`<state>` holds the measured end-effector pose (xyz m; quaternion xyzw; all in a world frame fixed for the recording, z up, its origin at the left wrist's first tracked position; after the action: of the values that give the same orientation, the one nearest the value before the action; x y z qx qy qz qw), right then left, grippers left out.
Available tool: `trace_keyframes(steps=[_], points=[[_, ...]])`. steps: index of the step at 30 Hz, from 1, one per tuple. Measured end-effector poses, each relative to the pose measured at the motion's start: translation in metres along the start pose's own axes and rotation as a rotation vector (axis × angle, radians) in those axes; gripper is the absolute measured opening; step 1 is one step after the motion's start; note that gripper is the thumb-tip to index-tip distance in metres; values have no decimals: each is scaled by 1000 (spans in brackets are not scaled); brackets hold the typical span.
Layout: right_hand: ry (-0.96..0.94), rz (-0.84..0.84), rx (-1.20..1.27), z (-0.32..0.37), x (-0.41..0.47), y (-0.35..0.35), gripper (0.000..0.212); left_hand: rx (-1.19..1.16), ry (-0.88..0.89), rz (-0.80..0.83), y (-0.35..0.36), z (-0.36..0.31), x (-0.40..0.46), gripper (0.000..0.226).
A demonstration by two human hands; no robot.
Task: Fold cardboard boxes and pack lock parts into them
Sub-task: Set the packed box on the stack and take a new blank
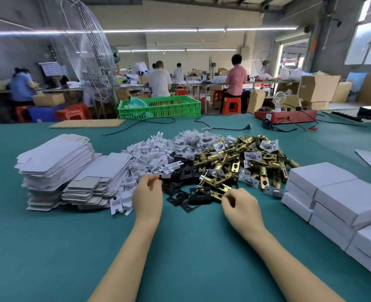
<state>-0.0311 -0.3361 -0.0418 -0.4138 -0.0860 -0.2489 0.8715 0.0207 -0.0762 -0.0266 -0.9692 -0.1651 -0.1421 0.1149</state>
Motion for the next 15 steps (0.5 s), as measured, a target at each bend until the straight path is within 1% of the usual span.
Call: trace_keyframes(steps=[3,5,6,7,9,10,11,12,14,15], points=[[196,25,249,-22,8,-6,17,103,-3,-201,-52,-4,28,14],[256,44,308,-28,10,-5,17,296,28,-230,-73,-9,52,25],[261,59,299,-28,10,-3,17,463,46,-189,-77,-10,64,35],[259,73,285,-28,10,-1,17,684,69,-97,-75,-9,75,45],[259,78,284,-28,10,1,18,1118,91,169,-64,11,88,61],[263,76,293,-29,10,1,18,1262,82,284,-62,26,92,65],[268,75,302,-30,10,1,18,1345,59,364,-64,39,95,67],[274,78,306,-30,10,2,18,1373,11,405,-68,50,97,68],[278,89,299,-30,10,3,18,1373,-24,387,-75,58,99,62],[280,92,298,-30,10,4,18,1377,15,339,-75,55,100,57]])
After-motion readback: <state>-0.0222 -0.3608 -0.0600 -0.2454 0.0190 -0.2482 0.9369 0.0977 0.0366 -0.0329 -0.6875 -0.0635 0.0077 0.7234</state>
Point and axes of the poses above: each hand's wrist, its own x-axis towards the middle knuckle, its own y-axis out of the palm, z = x × y, the point moved 9 cm from there along x, towards the middle knuckle, and after that the axes turned 5 degrees about y, right-handed, at the moved point
